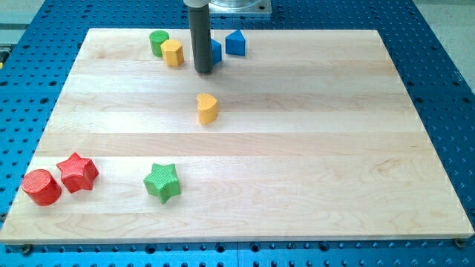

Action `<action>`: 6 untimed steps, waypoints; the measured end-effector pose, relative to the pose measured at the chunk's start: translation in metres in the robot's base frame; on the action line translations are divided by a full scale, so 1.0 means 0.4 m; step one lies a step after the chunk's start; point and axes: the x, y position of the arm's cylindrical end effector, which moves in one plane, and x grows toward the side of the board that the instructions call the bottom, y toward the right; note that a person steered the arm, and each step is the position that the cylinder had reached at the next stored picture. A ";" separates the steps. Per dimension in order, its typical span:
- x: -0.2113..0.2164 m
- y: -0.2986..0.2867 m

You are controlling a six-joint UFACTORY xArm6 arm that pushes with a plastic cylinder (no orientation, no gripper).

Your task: Place the yellow blocks below the cube

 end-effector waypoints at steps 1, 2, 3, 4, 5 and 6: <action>-0.005 0.026; -0.036 0.036; -0.053 0.046; 0.065 -0.049; 0.101 -0.243; 0.011 -0.373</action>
